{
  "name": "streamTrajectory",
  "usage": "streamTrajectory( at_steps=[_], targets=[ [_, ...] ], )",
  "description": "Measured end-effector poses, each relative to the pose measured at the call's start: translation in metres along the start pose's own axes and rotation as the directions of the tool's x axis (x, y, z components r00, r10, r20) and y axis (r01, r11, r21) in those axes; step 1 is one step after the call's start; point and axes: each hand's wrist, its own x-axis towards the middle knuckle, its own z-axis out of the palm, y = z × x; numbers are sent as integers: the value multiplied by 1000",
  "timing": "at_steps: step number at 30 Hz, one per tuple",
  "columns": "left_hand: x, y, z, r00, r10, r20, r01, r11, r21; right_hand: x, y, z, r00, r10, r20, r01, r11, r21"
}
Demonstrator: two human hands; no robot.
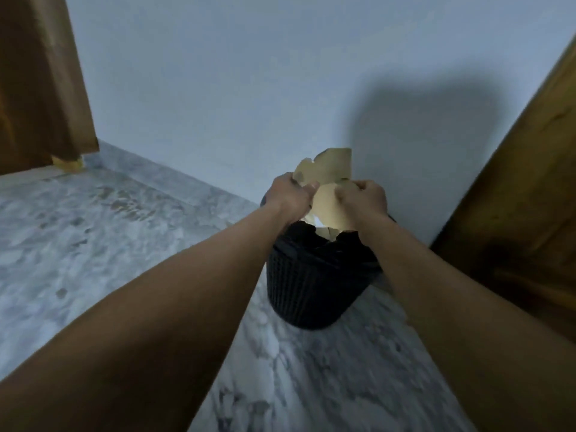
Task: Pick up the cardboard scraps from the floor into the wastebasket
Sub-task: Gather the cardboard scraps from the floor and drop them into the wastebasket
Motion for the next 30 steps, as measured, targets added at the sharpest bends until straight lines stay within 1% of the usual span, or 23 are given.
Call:
streamTrajectory(
  at_steps=[1, 2, 4, 5, 6, 7, 8, 9, 10, 11, 13, 17, 20, 22, 23, 28, 29, 30],
  targets=[
    [1, -3, 8, 1000, -2, 7, 1, 998, 66, 5, 7, -7, 1000, 13, -1, -13, 1000, -15],
    [2, -6, 12, 1000, 24, -20, -21, 987, 160, 8, 12, -13, 1000, 11, -13, -11, 999, -49],
    [3, -17, 12, 982, 127, -137, -63, 918, 392, 16, 25, -29, 996, -22, -89, 6, 984, -177],
    [2, -22, 8, 974, 138, -179, -39, 884, 466, 20, 33, -37, 990, -40, -136, 3, 965, -263],
    [3, -32, 5, 977, 97, -190, 11, 866, 500, 21, 42, -47, 984, -49, -173, -16, 936, -352],
    [3, -40, 2, 986, 23, -165, 59, 875, 481, 22, 53, -57, 980, -43, -195, -47, 899, -435],
    [2, -48, -1, 992, -57, -113, 100, 903, 419, 23, 63, -65, 982, -3, -191, -89, 875, -475],
    [0, -55, -3, 992, -113, -63, 128, 934, 333, 24, 72, -71, 986, 66, -156, -131, 878, -460],
    [-3, -61, -5, 989, -140, -41, 146, 956, 255, 22, 78, -74, 986, 142, -88, -166, 895, -414],
    [-5, -64, -8, 987, -152, -50, 159, 969, 190, 22, 86, -75, 980, 196, -19, -190, 913, -360],
    [-4, -66, -15, 982, -170, -84, 179, 978, 111, 16, 88, -71, 972, 234, 35, -216, 938, -273],
    [-17, -62, -52, 969, -176, -174, 189, 980, 56, 6, 70, -40, 977, 188, 100, -175, 977, -122],
    [-29, -61, -103, 952, -153, -265, 177, 982, 68, 4, 52, -1, 981, 158, 114, -145, 982, -119],
    [-40, -59, -141, 931, -149, -333, 184, 980, 75, -1, 39, 35, 979, 131, 157, -109, 984, -140],
    [-47, -59, -161, 917, -153, -368, 193, 978, 74, -5, 33, 57, 977, 114, 182, -92, 988, -124],
    [-76, -69, -257, 831, -200, -519, 260, 965, 43, -27, 16, 163, 918, 75, 389, -96, 995, 35],
    [-81, -74, -275, 814, -200, -545, 269, 962, 49, -40, 6, 179, 907, 55, 419, -82, 995, 48],
    [-86, -77, -292, 794, -208, -571, 282, 958, 44, -51, -1, 194, 890, 41, 454, -59, 998, 26]
  ],
)
